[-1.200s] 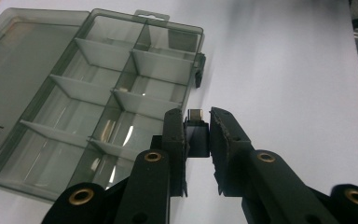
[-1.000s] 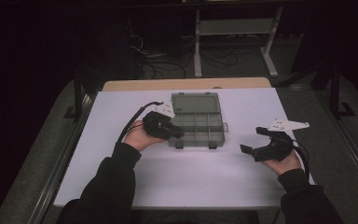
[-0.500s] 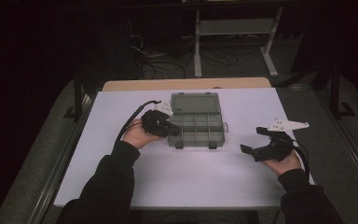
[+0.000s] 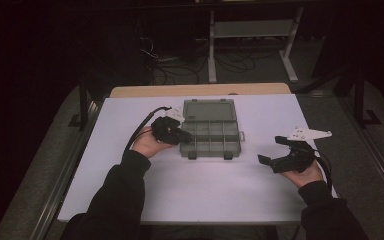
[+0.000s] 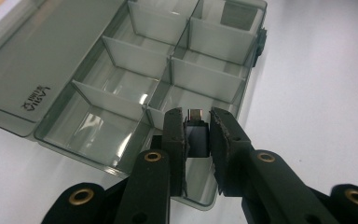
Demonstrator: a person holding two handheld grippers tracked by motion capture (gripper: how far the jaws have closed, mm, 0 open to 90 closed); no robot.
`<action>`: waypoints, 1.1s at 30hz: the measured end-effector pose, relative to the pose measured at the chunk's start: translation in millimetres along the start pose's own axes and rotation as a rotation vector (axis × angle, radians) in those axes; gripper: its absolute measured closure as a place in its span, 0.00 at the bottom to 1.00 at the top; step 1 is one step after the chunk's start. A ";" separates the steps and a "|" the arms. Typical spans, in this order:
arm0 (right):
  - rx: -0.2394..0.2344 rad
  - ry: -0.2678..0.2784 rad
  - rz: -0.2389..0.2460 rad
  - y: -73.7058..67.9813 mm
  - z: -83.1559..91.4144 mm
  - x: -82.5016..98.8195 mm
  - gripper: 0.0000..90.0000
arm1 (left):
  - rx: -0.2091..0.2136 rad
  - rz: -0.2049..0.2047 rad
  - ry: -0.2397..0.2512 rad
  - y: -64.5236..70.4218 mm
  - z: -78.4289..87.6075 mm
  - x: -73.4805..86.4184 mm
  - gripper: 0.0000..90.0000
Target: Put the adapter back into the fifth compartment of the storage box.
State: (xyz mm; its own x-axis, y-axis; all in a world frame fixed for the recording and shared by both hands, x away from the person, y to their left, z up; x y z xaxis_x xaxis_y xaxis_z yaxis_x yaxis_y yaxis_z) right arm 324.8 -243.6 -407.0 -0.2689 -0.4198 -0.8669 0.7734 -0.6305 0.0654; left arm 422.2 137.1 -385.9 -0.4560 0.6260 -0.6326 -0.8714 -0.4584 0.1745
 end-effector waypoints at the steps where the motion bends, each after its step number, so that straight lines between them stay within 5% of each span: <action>1: 0.000 -0.001 0.001 0.1 -0.1 0.0 0.00 | 0.000 0.000 0.000 0.0 0.0 0.0 0.85; 33: -0.006 -0.005 0.003 0.0 -1.1 0.1 0.00 | 0.005 0.061 -0.062 -21.5 -27.5 8.9 0.85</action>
State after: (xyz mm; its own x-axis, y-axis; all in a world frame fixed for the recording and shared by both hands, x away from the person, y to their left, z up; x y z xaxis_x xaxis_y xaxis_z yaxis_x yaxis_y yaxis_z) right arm 325.4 -242.9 -407.6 -0.2695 -0.4250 -0.8641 0.7775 -0.6255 0.0651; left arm 441.8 135.1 -416.0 -0.5184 0.6351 -0.5726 -0.8425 -0.4938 0.2151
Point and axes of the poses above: each handheld gripper's, and its own axes: z roughly backward along the jaws, x roughly out of its underside, y roughly to its right, the point moved 1 cm from there along -z, roughly forward along the jaws, and after that the axes turned 13 degrees about z, right-handed, at the moved point
